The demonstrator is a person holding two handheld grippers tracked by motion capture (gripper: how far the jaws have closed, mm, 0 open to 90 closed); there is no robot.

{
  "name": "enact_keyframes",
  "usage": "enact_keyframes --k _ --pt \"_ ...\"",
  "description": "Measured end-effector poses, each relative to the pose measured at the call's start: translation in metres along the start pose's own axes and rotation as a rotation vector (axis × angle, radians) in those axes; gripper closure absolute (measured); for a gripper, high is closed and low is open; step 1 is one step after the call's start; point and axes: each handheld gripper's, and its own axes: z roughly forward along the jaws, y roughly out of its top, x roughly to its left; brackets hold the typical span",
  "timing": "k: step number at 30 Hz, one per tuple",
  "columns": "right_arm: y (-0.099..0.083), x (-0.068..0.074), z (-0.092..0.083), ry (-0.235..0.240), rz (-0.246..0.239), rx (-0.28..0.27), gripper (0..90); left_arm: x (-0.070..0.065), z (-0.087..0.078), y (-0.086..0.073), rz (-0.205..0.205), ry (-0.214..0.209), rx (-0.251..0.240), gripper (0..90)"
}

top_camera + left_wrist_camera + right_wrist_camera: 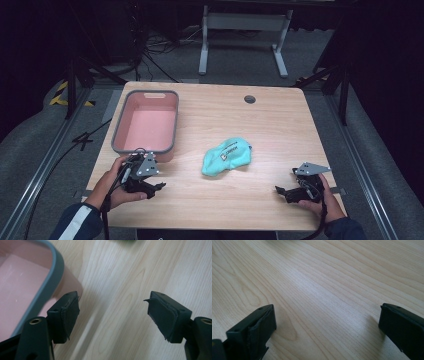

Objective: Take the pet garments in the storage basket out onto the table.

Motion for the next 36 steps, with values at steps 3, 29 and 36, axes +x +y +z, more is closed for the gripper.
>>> enact_keyframes --k 3,29,36 --pt "0.0 0.0 0.0 0.001 0.007 -0.001 1.4 0.001 0.0 -0.011 -0.01 0.002 0.009 25.8" --pt "0.0 0.0 0.0 0.001 0.006 -0.001 1.4 0.026 0.015 -0.102 -0.226 -0.008 0.008 21.8" --pt "0.0 0.0 0.0 0.001 0.006 -0.001 1.4 0.031 0.017 -0.124 -0.319 -0.029 -0.096 16.3"
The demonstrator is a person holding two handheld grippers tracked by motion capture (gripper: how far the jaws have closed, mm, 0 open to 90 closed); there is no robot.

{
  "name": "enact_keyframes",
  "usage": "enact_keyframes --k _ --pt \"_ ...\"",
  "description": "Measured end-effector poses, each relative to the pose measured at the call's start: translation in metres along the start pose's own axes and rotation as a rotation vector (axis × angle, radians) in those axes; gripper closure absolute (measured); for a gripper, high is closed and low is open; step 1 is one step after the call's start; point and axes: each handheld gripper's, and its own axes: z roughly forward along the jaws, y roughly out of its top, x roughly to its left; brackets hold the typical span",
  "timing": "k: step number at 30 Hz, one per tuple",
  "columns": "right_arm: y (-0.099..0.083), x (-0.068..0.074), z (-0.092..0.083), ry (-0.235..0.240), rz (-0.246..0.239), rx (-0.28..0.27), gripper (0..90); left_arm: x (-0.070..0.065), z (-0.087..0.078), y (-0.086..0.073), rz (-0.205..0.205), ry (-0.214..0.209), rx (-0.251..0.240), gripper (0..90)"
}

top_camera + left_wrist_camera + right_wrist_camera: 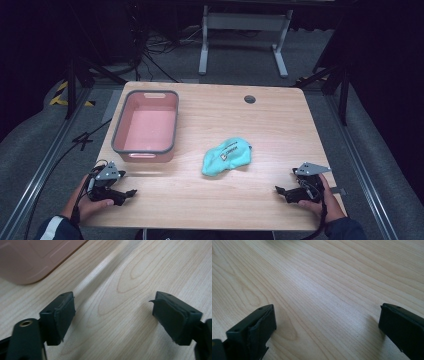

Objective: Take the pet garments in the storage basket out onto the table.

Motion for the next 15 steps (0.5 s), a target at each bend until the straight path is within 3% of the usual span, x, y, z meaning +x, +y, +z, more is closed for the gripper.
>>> enact_keyframes --k 3,15 --pt "0.0 0.0 0.0 0.0 0.0 0.0 1.4 0.0009 -0.0002 -0.008 0.001 0.004 -0.057 14.7" --pt "-0.0002 -0.0003 0.0 0.001 -0.005 0.001 1.4 0.0003 -0.0002 -0.008 -0.004 0.007 -0.059 14.5"
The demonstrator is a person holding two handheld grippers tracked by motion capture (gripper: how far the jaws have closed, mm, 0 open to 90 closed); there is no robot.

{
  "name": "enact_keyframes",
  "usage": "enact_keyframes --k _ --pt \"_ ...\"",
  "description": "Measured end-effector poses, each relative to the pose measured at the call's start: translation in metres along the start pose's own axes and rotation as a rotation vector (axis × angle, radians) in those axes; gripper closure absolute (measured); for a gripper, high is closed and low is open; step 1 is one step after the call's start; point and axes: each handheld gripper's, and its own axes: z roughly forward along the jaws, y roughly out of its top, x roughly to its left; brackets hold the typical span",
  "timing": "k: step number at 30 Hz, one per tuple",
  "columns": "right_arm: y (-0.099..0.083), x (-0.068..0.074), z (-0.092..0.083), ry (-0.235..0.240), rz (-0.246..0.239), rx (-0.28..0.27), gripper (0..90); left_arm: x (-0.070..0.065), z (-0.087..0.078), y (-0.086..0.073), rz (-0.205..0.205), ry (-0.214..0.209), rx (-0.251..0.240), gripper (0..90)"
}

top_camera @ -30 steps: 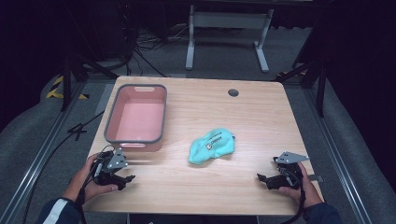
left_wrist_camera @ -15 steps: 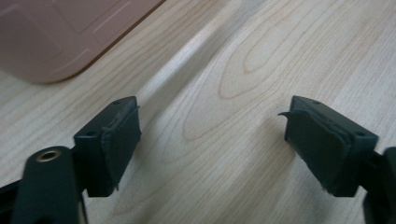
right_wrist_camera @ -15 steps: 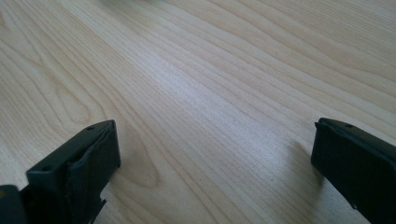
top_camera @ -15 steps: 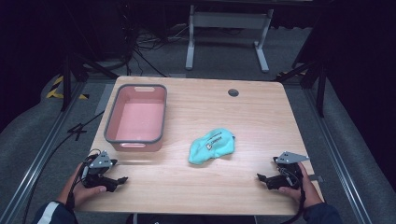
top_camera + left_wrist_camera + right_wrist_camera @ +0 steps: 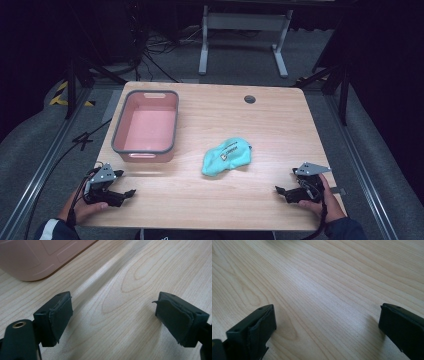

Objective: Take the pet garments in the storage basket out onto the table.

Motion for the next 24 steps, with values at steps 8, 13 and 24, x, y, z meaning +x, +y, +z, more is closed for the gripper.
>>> enact_keyframes --k 8,13,24 --pt "-0.0001 0.0003 -0.0002 -0.001 0.003 0.001 1.4 -0.0006 -0.0004 -0.0001 -0.005 0.007 0.004 14.5" --pt "-0.0001 0.0002 -0.0002 -0.001 0.002 0.001 1.4 -0.0008 -0.0005 -0.0001 -0.007 0.009 0.004 14.5" --pt "-0.0001 0.0001 0.0 0.0 0.001 0.0 1.4 -0.0008 -0.0003 0.0 -0.007 0.01 0.005 14.4"
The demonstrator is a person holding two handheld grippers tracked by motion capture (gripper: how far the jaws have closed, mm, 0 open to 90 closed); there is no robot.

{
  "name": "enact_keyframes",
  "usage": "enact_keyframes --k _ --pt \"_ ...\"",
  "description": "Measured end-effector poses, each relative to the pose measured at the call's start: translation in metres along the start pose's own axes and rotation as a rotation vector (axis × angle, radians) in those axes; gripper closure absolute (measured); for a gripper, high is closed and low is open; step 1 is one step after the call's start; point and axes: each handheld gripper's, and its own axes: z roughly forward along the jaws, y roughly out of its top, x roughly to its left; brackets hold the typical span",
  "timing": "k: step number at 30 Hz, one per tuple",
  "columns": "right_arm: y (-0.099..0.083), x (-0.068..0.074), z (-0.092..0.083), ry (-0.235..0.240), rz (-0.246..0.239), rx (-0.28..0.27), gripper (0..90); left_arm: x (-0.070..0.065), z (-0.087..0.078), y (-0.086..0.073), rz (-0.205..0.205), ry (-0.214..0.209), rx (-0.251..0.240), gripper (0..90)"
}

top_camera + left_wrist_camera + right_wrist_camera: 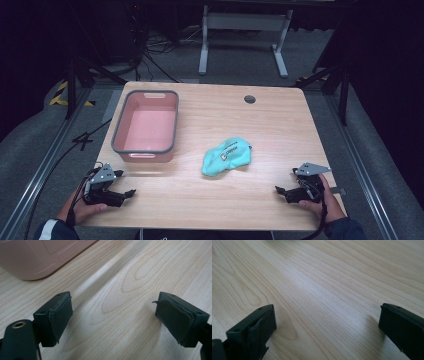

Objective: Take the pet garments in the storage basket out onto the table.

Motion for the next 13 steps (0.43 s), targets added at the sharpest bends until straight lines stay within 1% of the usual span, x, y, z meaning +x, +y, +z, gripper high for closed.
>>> enact_keyframes --k 12,13 --pt "0.0 -0.0001 0.0 0.0 0.0 0.0 1.4 -0.0001 0.0004 0.0001 -0.001 -0.001 -0.003 14.2" --pt "0.0 0.0 0.0 0.0 0.0 0.0 1.4 -0.0001 -0.0003 0.0005 -0.002 -0.001 0.006 14.1"
